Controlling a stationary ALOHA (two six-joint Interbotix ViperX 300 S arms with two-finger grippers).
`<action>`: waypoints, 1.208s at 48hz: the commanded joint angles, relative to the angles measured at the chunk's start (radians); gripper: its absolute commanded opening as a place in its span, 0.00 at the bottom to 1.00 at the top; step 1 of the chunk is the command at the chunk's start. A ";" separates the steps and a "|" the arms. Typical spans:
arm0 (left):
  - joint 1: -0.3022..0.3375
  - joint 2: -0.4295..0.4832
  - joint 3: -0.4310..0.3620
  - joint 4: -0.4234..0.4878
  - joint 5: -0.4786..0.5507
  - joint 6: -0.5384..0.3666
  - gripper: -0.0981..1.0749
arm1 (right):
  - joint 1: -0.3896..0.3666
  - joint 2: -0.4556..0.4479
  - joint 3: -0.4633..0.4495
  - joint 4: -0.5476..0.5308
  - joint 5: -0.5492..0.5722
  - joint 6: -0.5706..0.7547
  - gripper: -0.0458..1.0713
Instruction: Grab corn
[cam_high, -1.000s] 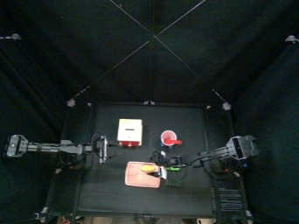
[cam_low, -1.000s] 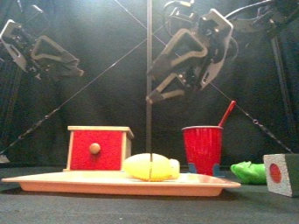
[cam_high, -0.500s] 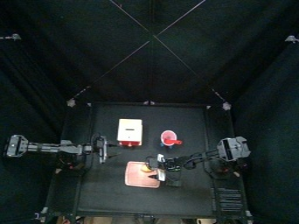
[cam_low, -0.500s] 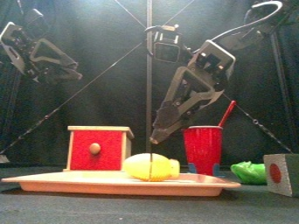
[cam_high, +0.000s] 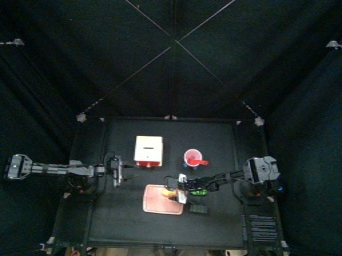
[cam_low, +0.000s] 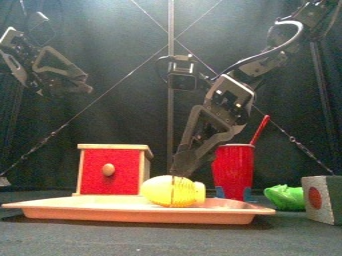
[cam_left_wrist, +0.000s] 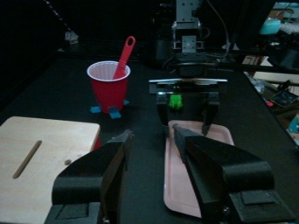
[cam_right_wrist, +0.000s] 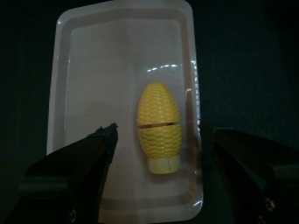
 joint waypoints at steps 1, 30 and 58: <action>0.000 0.000 -0.011 -0.002 -0.009 0.002 0.78 | -0.008 -0.017 -0.015 0.000 -0.003 -0.002 0.95; 0.000 0.000 -0.006 -0.003 -0.006 0.000 0.78 | -0.008 0.023 -0.037 -0.015 0.032 -0.002 0.95; 0.002 0.000 -0.003 -0.003 -0.005 0.000 0.78 | -0.008 0.025 -0.040 -0.020 0.037 0.000 0.95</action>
